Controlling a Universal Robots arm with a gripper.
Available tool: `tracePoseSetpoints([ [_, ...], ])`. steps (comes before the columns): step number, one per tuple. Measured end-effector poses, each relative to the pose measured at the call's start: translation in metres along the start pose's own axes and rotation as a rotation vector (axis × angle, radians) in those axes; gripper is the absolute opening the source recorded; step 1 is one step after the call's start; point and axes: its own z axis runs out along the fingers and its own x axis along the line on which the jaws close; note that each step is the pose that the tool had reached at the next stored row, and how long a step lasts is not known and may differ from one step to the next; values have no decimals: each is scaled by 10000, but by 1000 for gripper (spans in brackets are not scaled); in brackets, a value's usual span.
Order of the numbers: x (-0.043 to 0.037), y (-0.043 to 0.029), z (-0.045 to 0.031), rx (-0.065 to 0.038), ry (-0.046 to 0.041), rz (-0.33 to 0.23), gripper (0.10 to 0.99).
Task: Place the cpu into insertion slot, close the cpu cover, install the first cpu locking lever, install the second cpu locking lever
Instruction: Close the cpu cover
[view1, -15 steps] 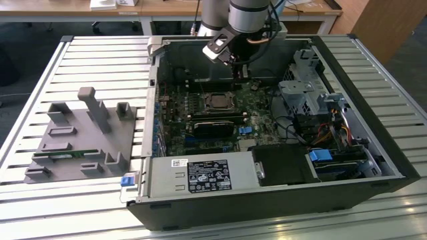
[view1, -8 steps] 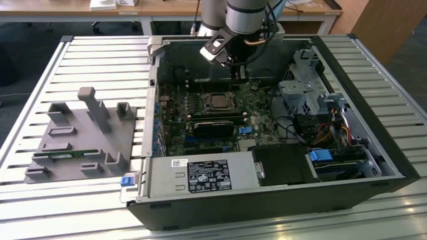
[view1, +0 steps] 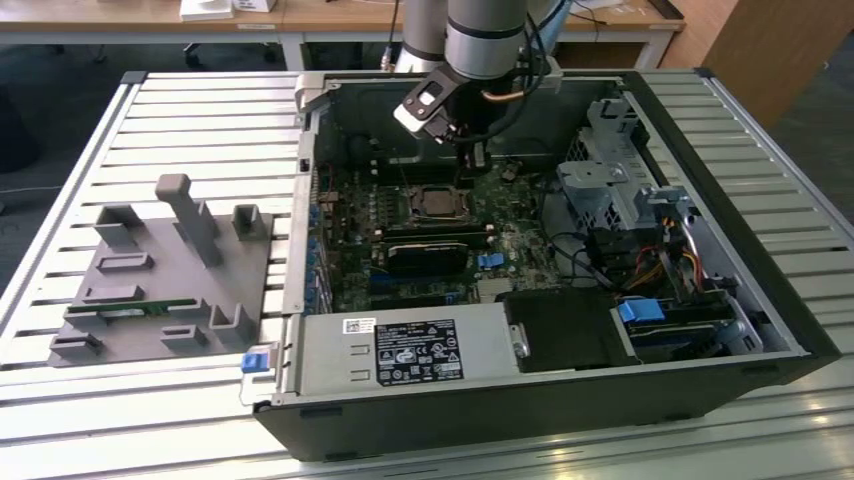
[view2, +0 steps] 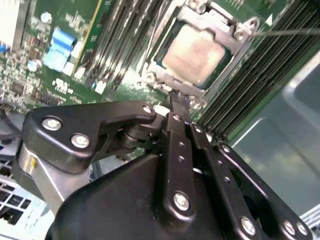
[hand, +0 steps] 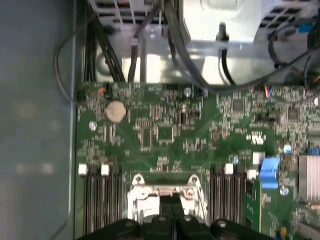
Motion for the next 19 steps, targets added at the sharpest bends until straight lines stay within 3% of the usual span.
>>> tracePoseSetpoints([
  [6, 0, -203, 17, 0, 0, 2, 106],
  [11, 11, -265, 75, 0, -18, 2, 106],
  [19, 12, -276, 115, -1, -18, -84, 106],
])
